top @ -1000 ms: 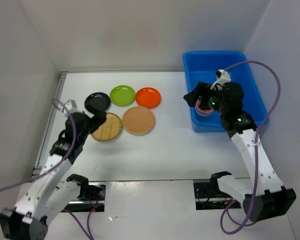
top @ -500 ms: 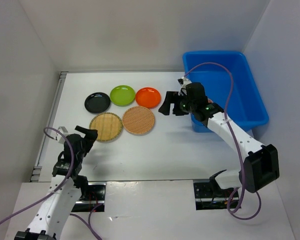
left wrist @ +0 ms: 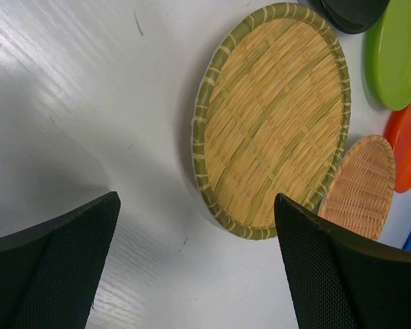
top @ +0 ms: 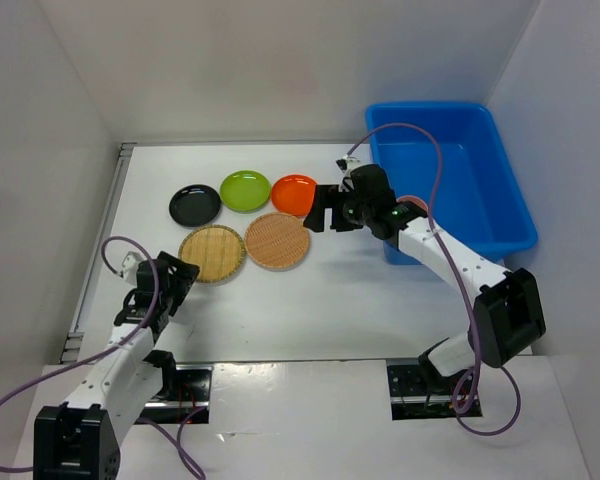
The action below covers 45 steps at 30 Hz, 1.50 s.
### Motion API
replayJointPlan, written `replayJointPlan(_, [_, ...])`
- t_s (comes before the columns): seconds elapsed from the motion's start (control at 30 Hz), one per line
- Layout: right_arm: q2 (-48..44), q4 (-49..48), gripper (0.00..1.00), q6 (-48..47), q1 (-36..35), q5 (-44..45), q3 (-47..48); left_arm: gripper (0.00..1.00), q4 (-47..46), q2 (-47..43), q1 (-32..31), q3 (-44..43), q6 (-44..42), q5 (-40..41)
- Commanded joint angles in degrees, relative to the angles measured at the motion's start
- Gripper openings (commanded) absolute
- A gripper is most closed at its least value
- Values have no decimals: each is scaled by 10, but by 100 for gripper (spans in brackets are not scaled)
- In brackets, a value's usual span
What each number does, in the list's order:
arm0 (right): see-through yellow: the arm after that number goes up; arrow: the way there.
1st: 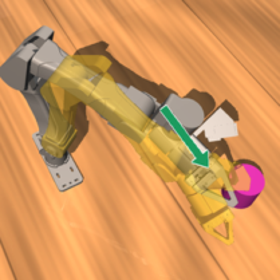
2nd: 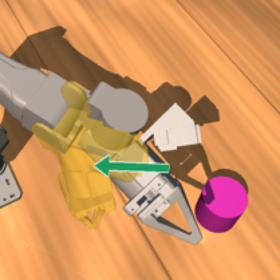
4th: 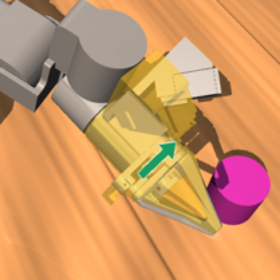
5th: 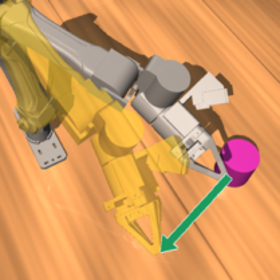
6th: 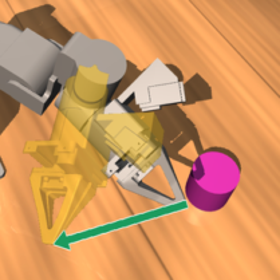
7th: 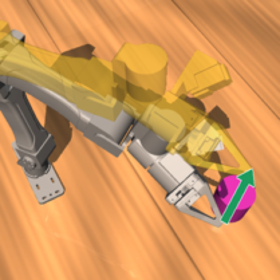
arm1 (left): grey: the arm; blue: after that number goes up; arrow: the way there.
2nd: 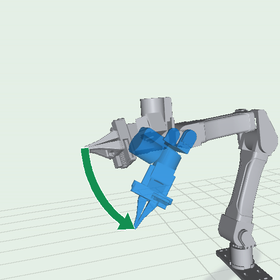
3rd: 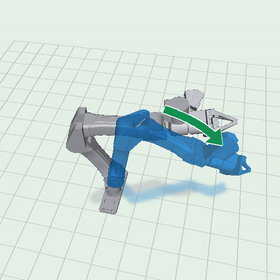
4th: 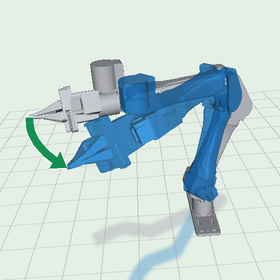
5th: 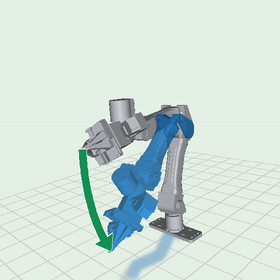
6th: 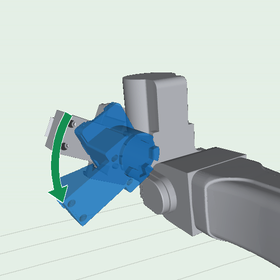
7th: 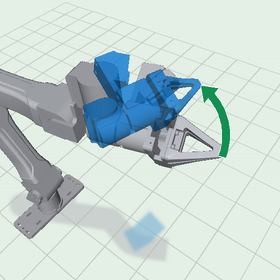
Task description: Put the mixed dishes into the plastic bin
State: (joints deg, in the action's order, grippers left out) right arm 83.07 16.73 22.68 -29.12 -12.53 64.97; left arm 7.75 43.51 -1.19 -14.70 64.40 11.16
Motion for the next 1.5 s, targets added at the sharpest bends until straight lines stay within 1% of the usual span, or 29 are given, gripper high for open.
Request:
replayJointPlan(0.0, [2, -23, 92, -1, -6, 21, 30, 98, -61, 16, 9, -31, -24, -7])
replayJointPlan(0.07, [7, -23, 92, -1, -6, 21, 35, 98, -74, 25, 9, -31, -24, -21])
replayJointPlan(0.13, [12, -23, 92, -1, -6, 21, 41, 98, -89, 54, 9, -31, -31, -29])
replayJointPlan(0.23, [25, -23, 92, -1, -6, 21, 46, 98, -99, 135, 14, -60, -62, -52])
replayJointPlan(0.27, [25, -23, 92, -1, -6, 16, 46, 98, -99, 186, 15, -73, -68, -57])
replayJointPlan(0.3, [31, -23, 92, -1, -6, 15, 46, 98, -99, 210, 15, -94, -75, -68])
replayJointPlan(0.37, [31, -23, 92, -1, -6, 15, 46, 98, -99, 267, 15, -108, -88, -74])
replayJointPlan(0.43, [31, -23, 92, -6, -6, 22, 46, 91, -105, 285, 15, -117, -94, -79])
replayJointPlan(0.53, [36, -23, 92, -6, -6, 27, 46, 89, -114, 285, 15, -117, -94, -79])
replayJointPlan(0.57, [36, -23, 92, -6, -6, 27, 46, 83, -114, 285, 15, -117, -99, -79])
replayJointPlan(0.67, [42, -23, 92, -6, -6, 32, 46, 73, -114, 303, 20, -117, -106, -87])
replayJointPlan(0.7, [42, -23, 92, -6, -6, 32, 46, 66, -119, 308, 26, -117, -112, -93])
replayJointPlan(0.73, [48, -23, 92, -6, -6, 32, 46, 62, -119, 316, 26, -123, -112, -93])
replayJointPlan(0.8, [48, -23, 92, -6, -6, 32, 46, 51, -119, 316, 38, -123, -118, -98])
replayJointPlan(0.83, [53, -23, 92, -6, -6, 32, 46, 39, -119, 316, 38, -123, -118, -104])
replayJointPlan(0.93, [54, -23, 92, -6, -6, 32, 46, 20, -119, 316, 45, -118, -118, -110])
replayJointPlan(0.97, [54, -23, 92, -6, -6, 32, 46, 9, -119, 316, 51, -118, -118, -110])
replayJointPlan(1.03, [54, -18, 92, -6, -6, 32, 46, 1, -119, 304, 51, -111, -111, -110])
replayJointPlan(1.1, [54, -18, 92, -6, -6, 32, 46, 0, -119, 288, 57, -106, -111, -110])
replayJointPlan(1.2, [54, -18, 92, -6, -6, 26, 46, 0, -93, 244, 57, -111, -117, -110])
replayJointPlan(1.3, [54, -18, 92, -6, -11, 10, 46, 0, -57, 183, 57, -139, -132, -117])
replayJointPlan(1.33, [54, -26, 92, -6, -11, -5, 46, 0, -41, 150, 57, -146, -132, -123])
replayJointPlan(1.47, [54, -44, 92, -1, -11, -45, 52, 0, -11, 92, 57, -196, -161, -158])
